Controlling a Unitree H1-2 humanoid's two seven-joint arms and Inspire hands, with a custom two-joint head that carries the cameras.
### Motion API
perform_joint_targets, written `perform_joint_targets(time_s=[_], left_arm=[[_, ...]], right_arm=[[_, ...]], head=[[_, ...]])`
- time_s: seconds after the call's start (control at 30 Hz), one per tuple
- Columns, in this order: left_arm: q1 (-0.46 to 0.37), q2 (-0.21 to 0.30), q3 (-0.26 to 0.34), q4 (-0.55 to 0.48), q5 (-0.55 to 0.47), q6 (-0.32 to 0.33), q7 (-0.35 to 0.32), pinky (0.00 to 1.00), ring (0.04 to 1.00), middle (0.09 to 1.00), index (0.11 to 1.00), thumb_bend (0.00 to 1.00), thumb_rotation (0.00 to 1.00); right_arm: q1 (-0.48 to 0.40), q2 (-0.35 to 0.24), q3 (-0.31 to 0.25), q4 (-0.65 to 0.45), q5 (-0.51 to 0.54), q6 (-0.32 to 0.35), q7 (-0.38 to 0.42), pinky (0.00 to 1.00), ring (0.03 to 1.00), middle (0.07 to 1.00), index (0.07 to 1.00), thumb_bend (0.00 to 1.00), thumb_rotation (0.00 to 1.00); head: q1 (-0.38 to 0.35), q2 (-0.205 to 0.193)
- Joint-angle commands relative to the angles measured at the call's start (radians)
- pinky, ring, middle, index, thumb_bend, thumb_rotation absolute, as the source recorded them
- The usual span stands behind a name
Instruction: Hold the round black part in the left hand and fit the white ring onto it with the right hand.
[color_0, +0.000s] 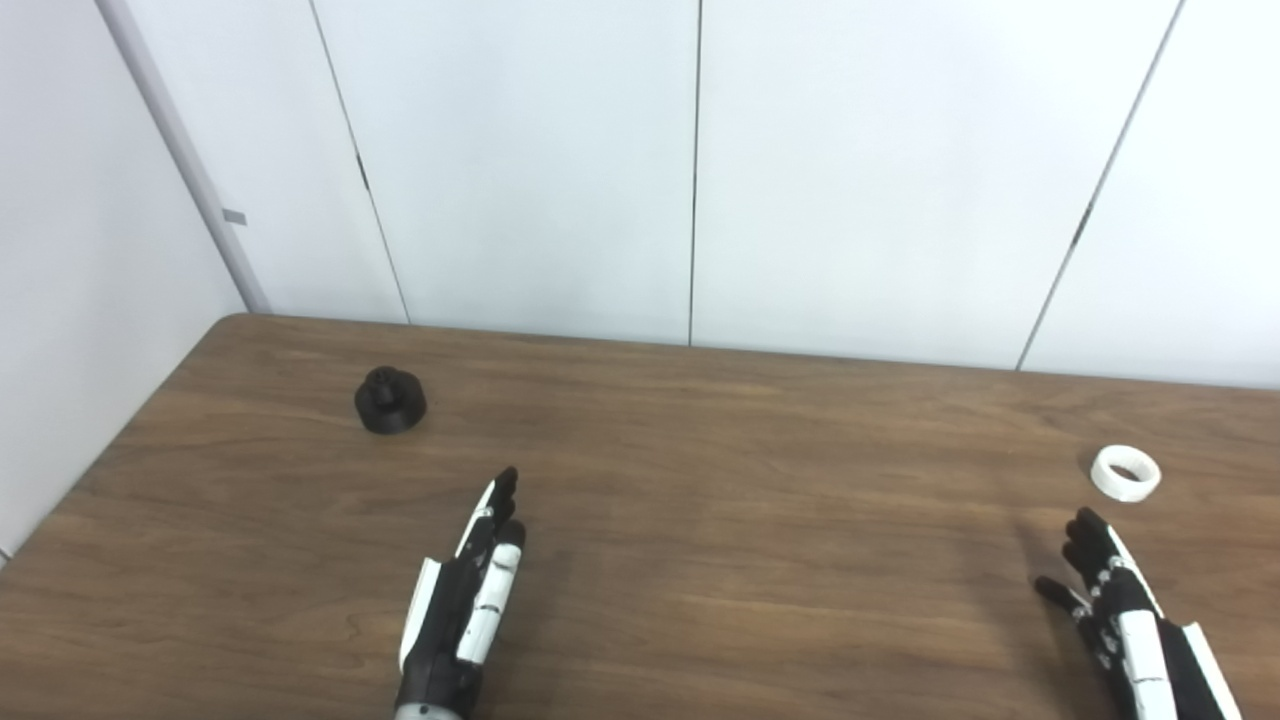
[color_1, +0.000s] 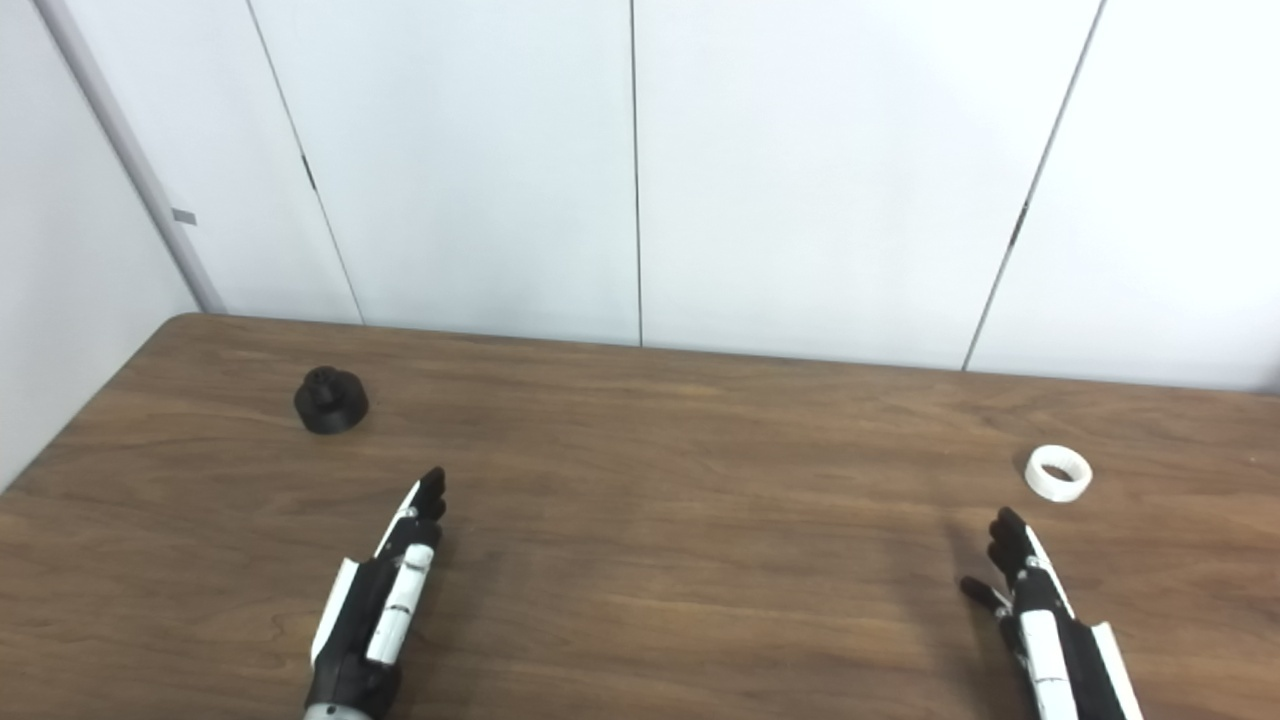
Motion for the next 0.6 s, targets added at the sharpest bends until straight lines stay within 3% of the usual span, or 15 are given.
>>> perform_joint_targets(time_s=[0.0, 0.03, 0.1, 0.2, 0.27, 0.37, 0.57], left_arm=[[0.020, 0.002, -0.011, -0.014, 0.050, 0.008, 0.010, 1.00, 0.995, 0.994, 0.989, 0.52, 0.67], [0.019, 0.000, -0.006, -0.034, 0.079, 0.022, 0.024, 1.00, 0.993, 0.991, 0.987, 0.52, 0.65], [0.015, -0.006, 0.008, -0.069, 0.132, 0.042, 0.051, 0.96, 0.966, 0.961, 0.952, 0.61, 0.43], [-0.006, 0.006, 0.030, -0.112, 0.212, 0.082, 0.080, 0.97, 0.960, 0.946, 0.937, 0.74, 0.26], [-0.030, 0.022, 0.049, -0.147, 0.257, 0.129, 0.082, 0.98, 0.958, 0.939, 0.931, 0.79, 0.22], [-0.077, 0.059, 0.078, -0.204, 0.347, 0.239, 0.068, 0.99, 0.974, 0.955, 0.956, 0.84, 0.24], [-0.173, 0.131, 0.148, -0.195, 0.429, 0.343, 0.092, 0.95, 0.963, 0.956, 0.927, 0.90, 0.23]], right_arm=[[0.014, 0.001, -0.002, 0.021, -0.001, -0.007, -0.002, 0.93, 0.946, 0.945, 0.943, 0.61, 1.00], [0.015, 0.002, -0.003, 0.021, 0.000, -0.009, -0.003, 0.93, 0.943, 0.942, 0.941, 0.61, 1.00], [0.017, 0.001, -0.004, 0.016, -0.003, -0.002, -0.005, 0.92, 0.940, 0.938, 0.939, 0.63, 0.99], [0.020, 0.003, -0.007, 0.017, 0.000, -0.001, -0.007, 0.92, 0.940, 0.939, 0.941, 0.63, 0.99], [0.021, 0.003, -0.007, 0.022, -0.004, -0.004, -0.010, 0.92, 0.935, 0.935, 0.938, 0.63, 0.98], [0.021, 0.003, -0.006, 0.031, -0.004, -0.014, -0.008, 0.91, 0.930, 0.930, 0.934, 0.62, 0.98], [0.019, 0.007, -0.002, 0.043, -0.012, -0.019, -0.011, 0.91, 0.928, 0.929, 0.928, 0.63, 0.99]], head=[[-0.001, 0.003], [-0.002, 0.004], [-0.003, 0.007], [-0.002, 0.009], [0.000, 0.012], [-0.002, 0.015], [-0.001, 0.019]])
